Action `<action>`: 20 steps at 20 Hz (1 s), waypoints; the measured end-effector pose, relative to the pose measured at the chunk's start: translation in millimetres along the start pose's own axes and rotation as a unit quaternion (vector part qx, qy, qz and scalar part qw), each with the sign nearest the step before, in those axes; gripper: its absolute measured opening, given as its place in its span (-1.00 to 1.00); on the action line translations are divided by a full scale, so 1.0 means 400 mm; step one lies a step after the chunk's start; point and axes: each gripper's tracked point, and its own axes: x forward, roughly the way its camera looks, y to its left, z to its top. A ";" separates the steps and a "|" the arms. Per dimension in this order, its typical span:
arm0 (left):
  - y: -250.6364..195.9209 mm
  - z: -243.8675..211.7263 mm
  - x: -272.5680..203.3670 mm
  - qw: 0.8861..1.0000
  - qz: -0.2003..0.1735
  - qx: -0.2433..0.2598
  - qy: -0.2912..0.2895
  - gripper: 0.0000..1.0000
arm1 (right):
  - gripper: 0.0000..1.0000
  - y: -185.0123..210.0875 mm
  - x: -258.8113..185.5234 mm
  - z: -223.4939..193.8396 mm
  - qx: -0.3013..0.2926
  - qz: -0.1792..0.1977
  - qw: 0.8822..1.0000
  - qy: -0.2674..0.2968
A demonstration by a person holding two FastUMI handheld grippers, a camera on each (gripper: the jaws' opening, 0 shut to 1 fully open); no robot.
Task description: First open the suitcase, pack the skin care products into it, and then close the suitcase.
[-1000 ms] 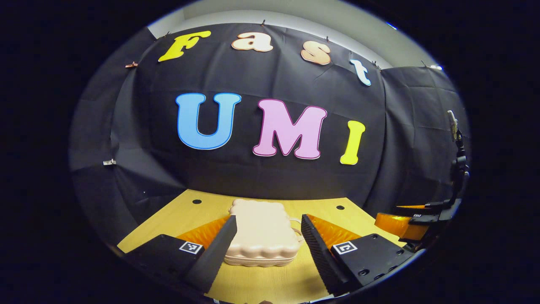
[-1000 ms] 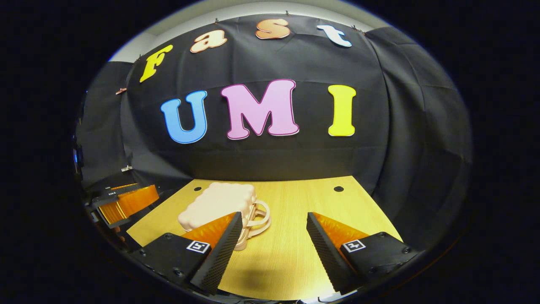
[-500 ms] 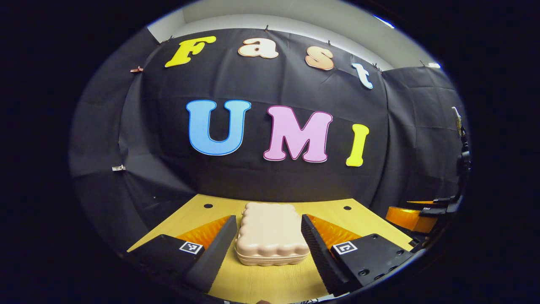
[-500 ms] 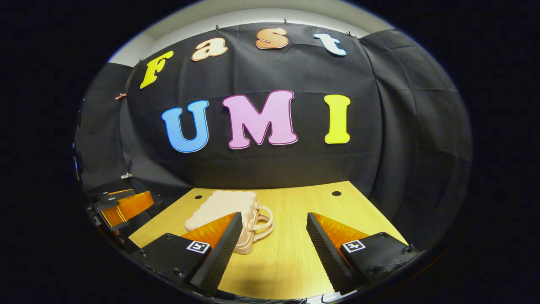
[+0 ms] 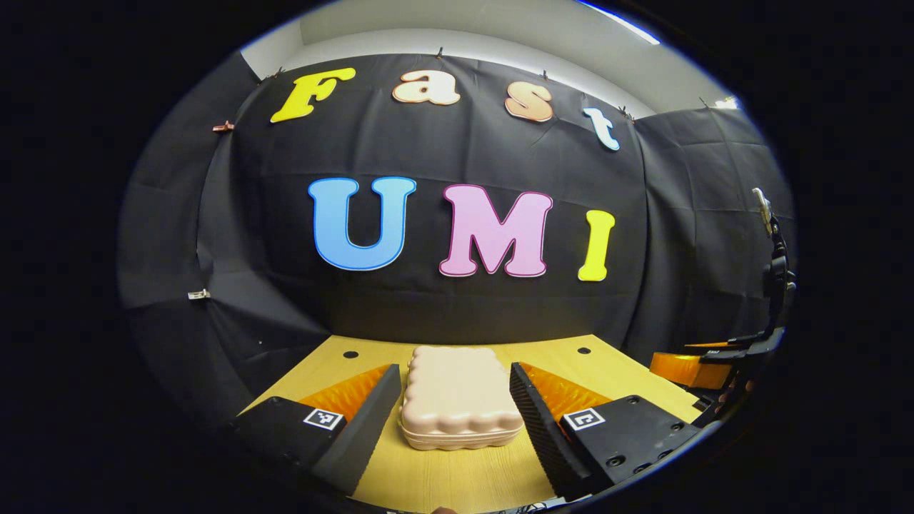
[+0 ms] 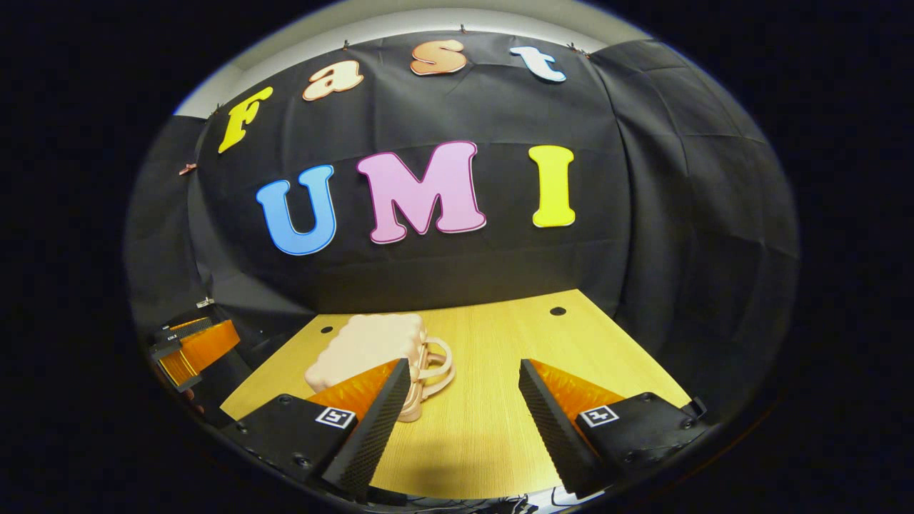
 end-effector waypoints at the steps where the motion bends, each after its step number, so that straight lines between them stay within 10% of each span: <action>1: -0.002 -0.005 -0.003 1.000 -0.001 0.000 0.003 0.92 | 0.94 -0.004 -0.007 -0.007 -0.001 -0.004 1.000 0.002; 20: -0.020 -0.074 -0.042 0.999 0.002 -0.012 0.034 0.92 | 0.94 0.086 -0.064 -0.119 -0.017 0.048 0.998 0.047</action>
